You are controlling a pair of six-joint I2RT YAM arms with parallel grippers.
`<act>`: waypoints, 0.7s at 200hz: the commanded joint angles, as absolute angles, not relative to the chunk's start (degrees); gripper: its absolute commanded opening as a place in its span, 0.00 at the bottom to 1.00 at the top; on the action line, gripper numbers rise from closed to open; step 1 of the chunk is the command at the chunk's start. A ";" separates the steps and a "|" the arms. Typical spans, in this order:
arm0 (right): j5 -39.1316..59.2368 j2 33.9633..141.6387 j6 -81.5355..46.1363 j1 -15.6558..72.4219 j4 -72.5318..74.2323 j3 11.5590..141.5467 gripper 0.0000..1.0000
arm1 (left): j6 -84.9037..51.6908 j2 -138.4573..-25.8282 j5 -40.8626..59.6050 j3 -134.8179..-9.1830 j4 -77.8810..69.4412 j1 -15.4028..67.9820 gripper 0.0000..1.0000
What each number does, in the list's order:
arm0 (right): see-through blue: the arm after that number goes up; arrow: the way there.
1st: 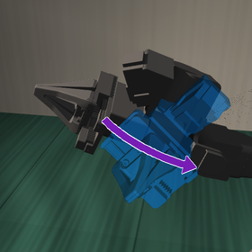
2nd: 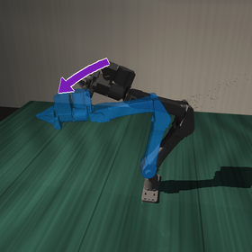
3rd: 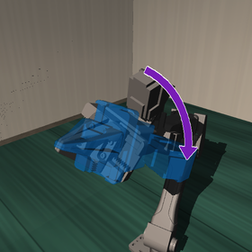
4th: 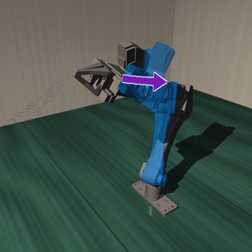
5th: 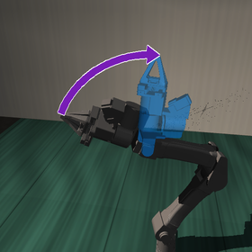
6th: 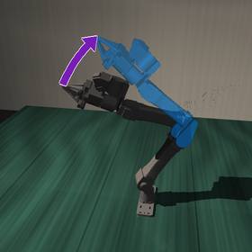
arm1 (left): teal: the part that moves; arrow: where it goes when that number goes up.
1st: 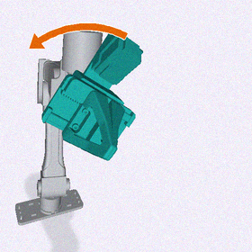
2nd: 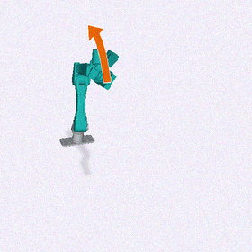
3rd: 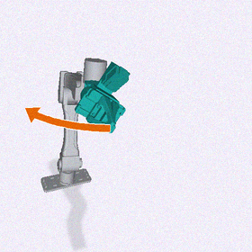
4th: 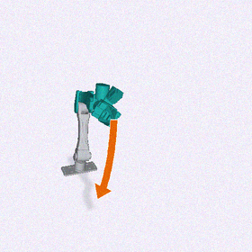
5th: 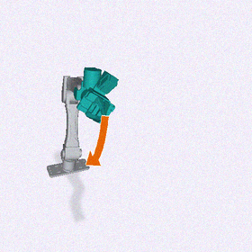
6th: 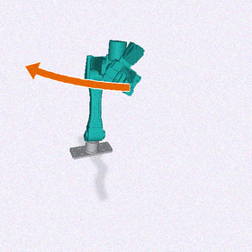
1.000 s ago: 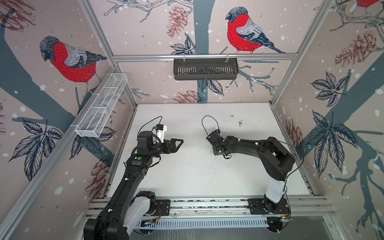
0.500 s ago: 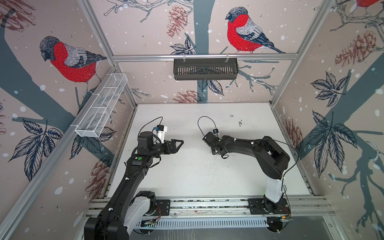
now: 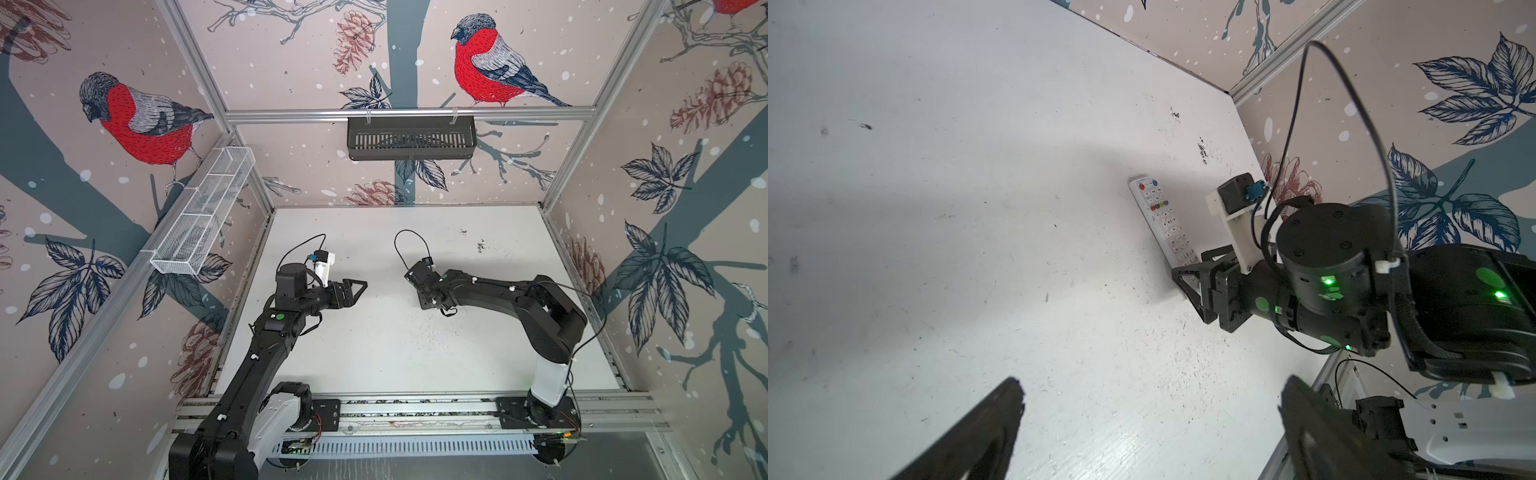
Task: Load the batteries into the remote control
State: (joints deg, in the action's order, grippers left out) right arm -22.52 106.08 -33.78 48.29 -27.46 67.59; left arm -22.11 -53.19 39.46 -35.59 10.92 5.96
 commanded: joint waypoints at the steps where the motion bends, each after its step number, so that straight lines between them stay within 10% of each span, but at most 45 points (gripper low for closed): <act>1: -20.07 102.85 -32.14 48.13 -24.72 66.02 0.68 | -21.72 -53.64 41.28 -35.48 8.60 5.96 0.97; 62: -18.00 91.59 -25.29 44.52 -16.79 56.22 1.00 | -19.80 -61.75 36.41 -41.53 10.09 17.38 0.97; 140: -20.48 73.46 -16.31 30.04 -4.68 42.10 0.99 | -16.50 -75.64 2.17 -50.29 13.09 19.51 0.97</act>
